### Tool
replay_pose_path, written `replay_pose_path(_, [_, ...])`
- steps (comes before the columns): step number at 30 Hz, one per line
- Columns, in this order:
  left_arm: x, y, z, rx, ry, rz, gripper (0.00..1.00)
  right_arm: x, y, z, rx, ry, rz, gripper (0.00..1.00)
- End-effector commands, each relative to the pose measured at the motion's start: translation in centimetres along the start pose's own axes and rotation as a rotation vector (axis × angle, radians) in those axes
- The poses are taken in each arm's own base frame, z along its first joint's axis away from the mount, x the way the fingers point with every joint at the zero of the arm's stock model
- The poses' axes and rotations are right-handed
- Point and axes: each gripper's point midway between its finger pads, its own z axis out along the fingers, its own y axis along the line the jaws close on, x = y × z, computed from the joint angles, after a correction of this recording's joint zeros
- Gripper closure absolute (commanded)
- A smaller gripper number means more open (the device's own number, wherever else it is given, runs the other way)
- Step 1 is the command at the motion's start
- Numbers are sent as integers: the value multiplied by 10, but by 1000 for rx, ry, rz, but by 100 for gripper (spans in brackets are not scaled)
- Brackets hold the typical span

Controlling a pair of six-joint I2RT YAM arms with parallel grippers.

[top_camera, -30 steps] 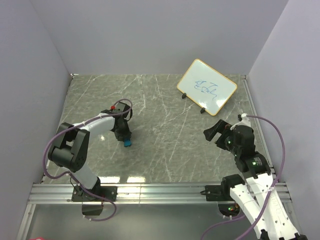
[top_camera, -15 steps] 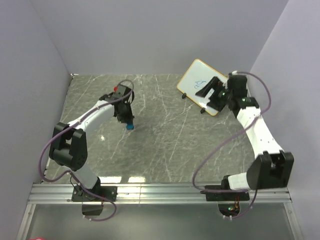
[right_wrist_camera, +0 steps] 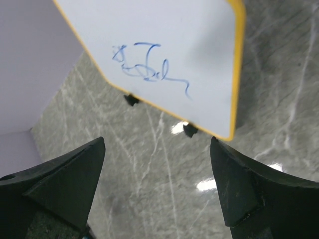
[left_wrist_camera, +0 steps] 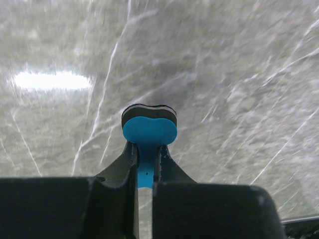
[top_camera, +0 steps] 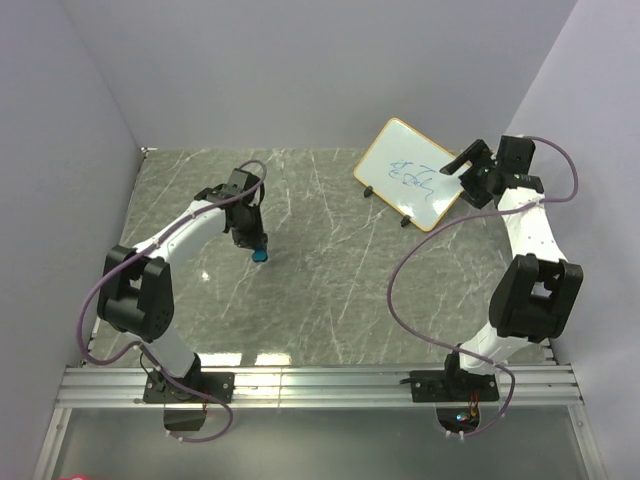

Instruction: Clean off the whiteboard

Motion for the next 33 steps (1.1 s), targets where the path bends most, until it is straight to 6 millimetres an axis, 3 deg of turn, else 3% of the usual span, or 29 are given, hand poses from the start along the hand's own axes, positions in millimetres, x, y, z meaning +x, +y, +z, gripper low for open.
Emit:
replay_pose_path(1, [2,-1,-18,37,-22,7,100,-25,-3,5,23,-79,-82,8])
replay_pose_path(8, [2,-2,-32,25,-28,-84,100,-21,-42,35,89,-70,-66,7])
replay_pose_path(13, [8,-2,-41,31,-19,-114,100,-20,-53,52,62,-63,-48,7])
replay_pose_path(18, [13,1,-48,23,-17,-141,100,-21,-45,65,-27,-73,-85,8])
replay_pose_path(25, [18,4,-63,11,-33,-157,100,-14,-49,91,-132,-71,-71,10])
replay_pose_path(33, [42,13,-68,-6,0,-186,100,-33,-53,95,-272,-146,12,12])
